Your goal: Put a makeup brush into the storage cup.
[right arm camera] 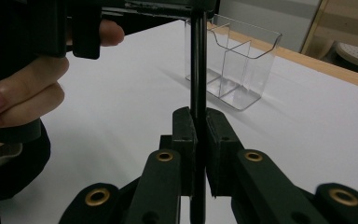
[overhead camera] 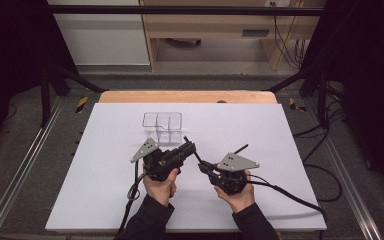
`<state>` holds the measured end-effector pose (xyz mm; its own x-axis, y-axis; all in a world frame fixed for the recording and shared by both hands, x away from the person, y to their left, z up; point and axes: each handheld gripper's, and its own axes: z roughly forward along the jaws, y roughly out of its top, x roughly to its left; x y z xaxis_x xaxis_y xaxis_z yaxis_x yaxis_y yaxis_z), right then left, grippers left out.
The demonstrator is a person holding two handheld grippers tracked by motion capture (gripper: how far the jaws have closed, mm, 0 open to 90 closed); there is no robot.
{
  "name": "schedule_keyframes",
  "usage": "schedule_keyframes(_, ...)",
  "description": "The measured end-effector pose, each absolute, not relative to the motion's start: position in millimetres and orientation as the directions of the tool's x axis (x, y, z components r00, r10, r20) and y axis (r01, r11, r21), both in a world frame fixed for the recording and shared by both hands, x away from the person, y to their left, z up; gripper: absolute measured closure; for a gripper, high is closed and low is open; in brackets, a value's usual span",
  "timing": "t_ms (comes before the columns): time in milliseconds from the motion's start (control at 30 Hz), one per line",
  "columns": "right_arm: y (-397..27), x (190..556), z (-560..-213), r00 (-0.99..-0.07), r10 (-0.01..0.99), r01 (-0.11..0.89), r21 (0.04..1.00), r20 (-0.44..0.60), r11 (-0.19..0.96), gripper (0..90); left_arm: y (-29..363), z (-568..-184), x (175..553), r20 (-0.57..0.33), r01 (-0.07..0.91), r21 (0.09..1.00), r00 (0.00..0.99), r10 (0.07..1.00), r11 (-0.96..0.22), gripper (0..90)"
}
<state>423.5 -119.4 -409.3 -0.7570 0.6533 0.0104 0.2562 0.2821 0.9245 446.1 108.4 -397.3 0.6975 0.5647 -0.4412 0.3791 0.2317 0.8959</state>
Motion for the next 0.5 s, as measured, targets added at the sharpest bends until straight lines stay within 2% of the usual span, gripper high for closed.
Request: schedule_keyframes(500,-117.5,424.7,-411.9,-0.765,0.644,0.267,0.921,0.025,0.282,81.3,108.1,-395.2,442.5,-0.419,0.360,0.907,0.712,0.563,0.219,83.1)
